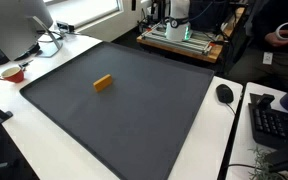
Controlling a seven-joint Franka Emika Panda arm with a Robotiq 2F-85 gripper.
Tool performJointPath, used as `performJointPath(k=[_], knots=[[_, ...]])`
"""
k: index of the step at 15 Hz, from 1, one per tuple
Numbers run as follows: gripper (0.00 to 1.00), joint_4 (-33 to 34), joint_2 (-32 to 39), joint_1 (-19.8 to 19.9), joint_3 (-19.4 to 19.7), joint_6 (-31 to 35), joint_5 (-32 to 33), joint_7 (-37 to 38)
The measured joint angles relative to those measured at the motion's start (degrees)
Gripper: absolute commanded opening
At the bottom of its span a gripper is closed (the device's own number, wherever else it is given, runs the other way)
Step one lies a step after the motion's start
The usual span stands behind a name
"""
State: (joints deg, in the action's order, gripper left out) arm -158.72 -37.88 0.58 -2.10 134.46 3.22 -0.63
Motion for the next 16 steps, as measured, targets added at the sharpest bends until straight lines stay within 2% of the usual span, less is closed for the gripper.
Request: performJointPath(k=[10, 13, 16], knots=[[1.0, 0.0, 0.1, 0.0, 0.0, 0.2, -0.2, 0.3], [1.0, 0.0, 2.3, 0.3, -0.5, 5.3, -0.5, 6.5], [1.0, -0.1, 7.5, 2.1, -2.5, 14.9, -0.5, 15.3]])
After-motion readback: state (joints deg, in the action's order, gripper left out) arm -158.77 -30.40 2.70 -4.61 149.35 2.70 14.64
